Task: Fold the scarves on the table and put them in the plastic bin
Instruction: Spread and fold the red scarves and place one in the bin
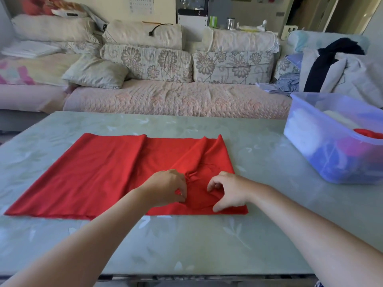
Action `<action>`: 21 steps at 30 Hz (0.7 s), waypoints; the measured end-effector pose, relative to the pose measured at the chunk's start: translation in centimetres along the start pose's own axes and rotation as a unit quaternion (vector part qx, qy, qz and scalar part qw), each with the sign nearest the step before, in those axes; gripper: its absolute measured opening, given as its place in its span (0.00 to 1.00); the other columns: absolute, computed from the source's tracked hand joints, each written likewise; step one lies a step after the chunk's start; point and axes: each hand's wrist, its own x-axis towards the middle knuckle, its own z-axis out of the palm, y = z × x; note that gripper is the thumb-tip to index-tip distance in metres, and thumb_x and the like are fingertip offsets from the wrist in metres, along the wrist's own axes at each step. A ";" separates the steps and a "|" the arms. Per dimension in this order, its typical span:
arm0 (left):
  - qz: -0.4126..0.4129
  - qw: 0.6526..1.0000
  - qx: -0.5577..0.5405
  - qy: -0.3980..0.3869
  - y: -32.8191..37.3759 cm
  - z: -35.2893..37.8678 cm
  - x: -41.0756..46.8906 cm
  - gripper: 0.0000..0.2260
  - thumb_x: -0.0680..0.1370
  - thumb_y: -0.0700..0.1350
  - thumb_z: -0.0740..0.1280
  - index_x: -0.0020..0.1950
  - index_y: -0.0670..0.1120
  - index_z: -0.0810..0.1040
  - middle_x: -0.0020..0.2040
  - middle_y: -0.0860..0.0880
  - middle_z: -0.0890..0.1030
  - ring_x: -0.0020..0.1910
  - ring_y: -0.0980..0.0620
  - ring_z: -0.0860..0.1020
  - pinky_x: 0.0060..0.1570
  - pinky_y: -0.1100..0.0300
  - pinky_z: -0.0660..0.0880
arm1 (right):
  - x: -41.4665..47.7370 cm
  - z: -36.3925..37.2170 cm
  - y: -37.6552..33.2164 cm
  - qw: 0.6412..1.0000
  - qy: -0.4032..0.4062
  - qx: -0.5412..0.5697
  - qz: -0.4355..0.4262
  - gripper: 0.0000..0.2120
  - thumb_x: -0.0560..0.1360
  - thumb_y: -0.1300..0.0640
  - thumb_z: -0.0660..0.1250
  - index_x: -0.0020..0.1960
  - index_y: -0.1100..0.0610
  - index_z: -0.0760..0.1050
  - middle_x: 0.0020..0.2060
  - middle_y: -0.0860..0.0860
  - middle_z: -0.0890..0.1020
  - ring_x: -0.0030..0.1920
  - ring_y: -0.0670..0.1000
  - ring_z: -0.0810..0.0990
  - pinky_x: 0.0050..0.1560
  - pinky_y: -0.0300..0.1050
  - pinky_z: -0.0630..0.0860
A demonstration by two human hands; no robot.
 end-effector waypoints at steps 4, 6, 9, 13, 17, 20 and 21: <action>-0.059 0.998 -0.017 0.008 -0.2 -0.3 -1.3 0.02 0.77 0.48 0.66 0.46 0.53 0.78 0.44 0.59 0.77 0.45 0.57 0.75 0.46 0.57 0.73 | -0.5 0.8 -0.3 0.998 0.060 -0.006 -0.016 0.27 0.63 0.37 0.76 0.60 0.40 0.76 0.56 0.43 0.73 0.58 0.44 0.75 0.62 0.42 0.72; -0.076 0.996 -0.014 0.033 -0.2 -0.7 -1.8 0.03 0.79 0.48 0.64 0.48 0.51 0.76 0.43 0.56 0.78 0.43 0.54 0.75 0.43 0.56 0.71 | -0.5 1.3 -0.7 0.996 0.082 -0.024 -0.028 0.28 0.64 0.35 0.73 0.62 0.41 0.75 0.58 0.43 0.73 0.60 0.45 0.73 0.64 0.44 0.71; -0.099 0.995 0.018 0.019 -0.6 -2.3 -2.5 0.03 0.79 0.49 0.63 0.49 0.52 0.76 0.42 0.55 0.79 0.41 0.53 0.75 0.40 0.57 0.69 | -0.4 1.8 -1.7 0.993 0.090 -0.054 -0.047 0.29 0.66 0.34 0.71 0.65 0.40 0.73 0.61 0.42 0.72 0.63 0.46 0.72 0.65 0.45 0.70; -0.140 0.976 0.027 -0.163 -1.5 -3.6 -3.6 0.14 0.76 0.42 0.60 0.51 0.59 0.80 0.49 0.59 0.78 0.48 0.56 0.77 0.50 0.60 0.73 | -0.2 1.9 -2.4 0.990 0.078 -0.095 -0.066 0.25 0.68 0.40 0.70 0.65 0.39 0.74 0.61 0.41 0.73 0.63 0.47 0.71 0.66 0.46 0.69; -0.073 0.986 0.068 -0.131 -0.4 -3.2 -4.2 0.24 0.68 0.42 0.65 0.60 0.62 0.74 0.57 0.58 0.68 0.56 0.55 0.68 0.54 0.59 0.71 | 0.0 1.8 -2.2 0.989 0.094 -0.093 -0.072 0.19 0.71 0.52 0.68 0.61 0.41 0.78 0.59 0.43 0.73 0.62 0.47 0.73 0.63 0.45 0.71; -0.021 0.990 0.126 -0.057 -0.4 -2.0 -3.9 0.22 0.67 0.43 0.67 0.58 0.61 0.77 0.58 0.58 0.69 0.56 0.55 0.68 0.53 0.58 0.71 | -0.2 1.7 -1.9 0.989 0.106 -0.084 -0.065 0.14 0.71 0.53 0.67 0.55 0.44 0.81 0.53 0.43 0.75 0.56 0.47 0.77 0.54 0.44 0.74; -0.021 0.992 0.119 -0.028 -0.8 -1.9 -3.8 0.18 0.67 0.42 0.68 0.54 0.59 0.80 0.56 0.59 0.73 0.56 0.55 0.70 0.51 0.58 0.72 | -0.3 1.6 -1.9 0.989 0.107 -0.084 -0.066 0.11 0.70 0.53 0.67 0.52 0.45 0.82 0.51 0.43 0.77 0.53 0.47 0.78 0.52 0.44 0.75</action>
